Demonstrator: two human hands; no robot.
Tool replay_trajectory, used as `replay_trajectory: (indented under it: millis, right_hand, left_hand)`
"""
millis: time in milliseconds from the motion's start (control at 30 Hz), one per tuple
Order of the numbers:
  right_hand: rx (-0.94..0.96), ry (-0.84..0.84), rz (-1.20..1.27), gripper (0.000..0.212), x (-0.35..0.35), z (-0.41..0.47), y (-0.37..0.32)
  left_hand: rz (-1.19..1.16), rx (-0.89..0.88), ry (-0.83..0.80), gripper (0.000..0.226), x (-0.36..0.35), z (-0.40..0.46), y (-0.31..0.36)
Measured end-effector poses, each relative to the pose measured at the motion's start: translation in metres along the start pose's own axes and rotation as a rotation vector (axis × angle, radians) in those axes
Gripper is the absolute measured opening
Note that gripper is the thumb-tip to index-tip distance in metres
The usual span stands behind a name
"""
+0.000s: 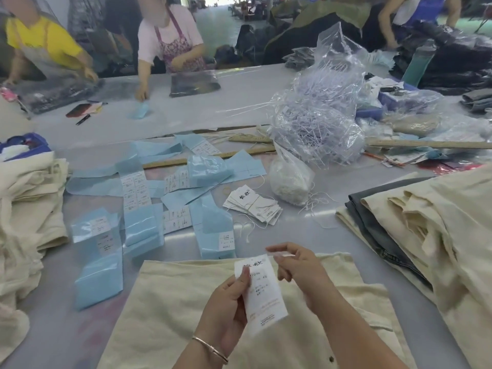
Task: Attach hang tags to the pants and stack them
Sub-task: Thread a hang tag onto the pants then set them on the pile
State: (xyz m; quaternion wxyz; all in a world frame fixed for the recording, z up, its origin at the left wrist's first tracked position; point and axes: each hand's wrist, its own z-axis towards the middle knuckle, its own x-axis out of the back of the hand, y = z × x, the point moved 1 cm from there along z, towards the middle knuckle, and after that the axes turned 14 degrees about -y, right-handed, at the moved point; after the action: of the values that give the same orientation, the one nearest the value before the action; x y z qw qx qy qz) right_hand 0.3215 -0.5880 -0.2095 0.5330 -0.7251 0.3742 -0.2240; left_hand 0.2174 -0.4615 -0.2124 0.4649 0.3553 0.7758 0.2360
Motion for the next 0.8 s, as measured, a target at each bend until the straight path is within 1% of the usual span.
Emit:
replay_trajectory:
  millis: [67, 100, 133, 200, 233, 267, 333, 433, 533, 600, 700, 733, 800]
  right_hand:
    - [-0.03, 0.131, -0.126, 0.017, 0.018, 0.022, 0.009]
    - [-0.036, 0.19, -0.246, 0.016, 0.026, 0.033, 0.013]
    - [-0.042, 0.226, -0.43, 0.015, 0.031, 0.045, 0.017]
    - [-0.065, 0.238, -0.854, 0.015, 0.033, 0.067, 0.022]
    - [-0.053, 0.224, -0.998, 0.016, 0.031, 0.078, 0.024]
    - [-0.033, 0.198, -1.077, 0.017, 0.029, 0.09, 0.025]
    - [0.01, 0.143, -1.117, 0.023, 0.025, 0.113, 0.028]
    - [0.066, 0.072, -1.157, 0.032, 0.016, 0.142, 0.031]
    - [0.104, 0.065, -1.067, 0.031, 0.005, 0.164, 0.024]
    - [0.142, 0.049, -1.088, 0.03, -0.001, 0.176, 0.019]
    - [0.204, -0.032, -1.286, 0.029, -0.006, 0.188, 0.011]
    - [0.195, -0.064, -1.367, 0.025, -0.007, 0.191, 0.008]
    - [0.134, -0.121, -1.455, 0.018, -0.009, 0.195, 0.003]
  left_hand:
    - [-0.021, -0.008, 0.047, 0.035, 0.015, 0.008, 0.001]
    - [-0.03, -0.01, 0.051, 0.03, 0.022, 0.012, 0.002]
    - [-0.041, -0.007, 0.052, 0.026, 0.028, 0.016, 0.003]
    - [-0.052, 0.008, 0.059, 0.024, 0.037, 0.022, 0.004]
    - [-0.059, 0.005, 0.065, 0.027, 0.041, 0.024, 0.005]
    - [-0.069, -0.003, 0.068, 0.029, 0.043, 0.027, 0.006]
    - [-0.076, 0.001, 0.04, 0.029, 0.047, 0.029, 0.007]
    - [-0.095, 0.053, 0.004, 0.03, 0.053, 0.03, 0.007]
    - [-0.121, 0.058, 0.015, 0.038, 0.061, 0.032, 0.007]
    - [-0.132, 0.042, 0.013, 0.04, 0.065, 0.034, 0.011]
    - [-0.136, 0.018, 0.013, 0.039, 0.069, 0.033, 0.015]
    - [-0.136, 0.015, 0.007, 0.039, 0.07, 0.033, 0.017]
    - [-0.143, 0.01, -0.003, 0.038, 0.073, 0.032, 0.018]
